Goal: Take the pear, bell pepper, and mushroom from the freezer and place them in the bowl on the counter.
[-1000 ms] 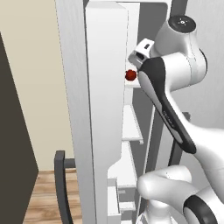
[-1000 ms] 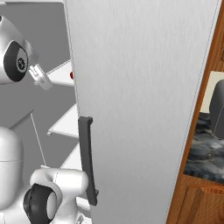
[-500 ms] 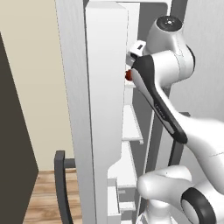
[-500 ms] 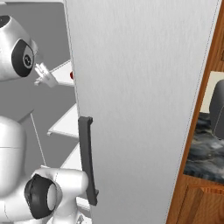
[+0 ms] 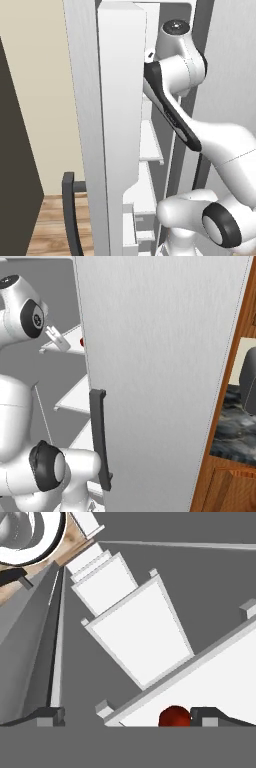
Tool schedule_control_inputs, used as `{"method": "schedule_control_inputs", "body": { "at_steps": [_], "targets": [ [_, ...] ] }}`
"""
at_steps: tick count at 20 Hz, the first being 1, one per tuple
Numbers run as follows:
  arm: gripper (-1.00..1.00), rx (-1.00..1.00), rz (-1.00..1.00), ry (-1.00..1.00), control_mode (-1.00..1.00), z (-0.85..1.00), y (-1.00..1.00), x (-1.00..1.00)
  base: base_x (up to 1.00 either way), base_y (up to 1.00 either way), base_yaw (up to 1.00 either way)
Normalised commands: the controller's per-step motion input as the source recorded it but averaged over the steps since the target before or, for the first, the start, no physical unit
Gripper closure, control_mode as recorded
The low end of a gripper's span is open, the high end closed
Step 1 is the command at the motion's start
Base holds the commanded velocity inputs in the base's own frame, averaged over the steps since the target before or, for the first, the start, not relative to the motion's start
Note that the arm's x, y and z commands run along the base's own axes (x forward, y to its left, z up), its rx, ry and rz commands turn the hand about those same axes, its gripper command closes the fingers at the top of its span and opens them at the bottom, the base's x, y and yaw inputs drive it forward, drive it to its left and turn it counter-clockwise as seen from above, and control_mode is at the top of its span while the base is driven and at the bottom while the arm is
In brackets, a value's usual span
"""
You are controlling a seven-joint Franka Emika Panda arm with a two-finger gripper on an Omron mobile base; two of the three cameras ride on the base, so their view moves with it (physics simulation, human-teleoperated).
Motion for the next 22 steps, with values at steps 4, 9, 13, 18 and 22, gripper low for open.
{"method": "schedule_control_inputs", "body": {
  "at_steps": [4, 9, 13, 18, 22],
  "targets": [
    [-1.0, -0.03, 0.0, 0.02, -1.0, -0.06, 0.0, 0.35, 0.0, 0.0, 0.0],
    [-1.0, -0.03, 0.0, 0.0, -1.0, -0.08, 0.0, 0.23, 0.0, 0.0, 0.0],
    [-1.0, -0.03, 0.0, 0.0, -1.0, -0.05, 0.0, 0.0, 0.0, 0.0, 0.0],
    [-1.0, -0.04, -0.04, 0.0, -1.0, -0.01, 0.0, 0.04, 0.0, 0.0, 0.0],
    [-1.0, 0.0, -0.01, 0.01, -1.0, 0.0, -0.03, 0.13, 0.0, 0.0, 0.0]
  ]
}}
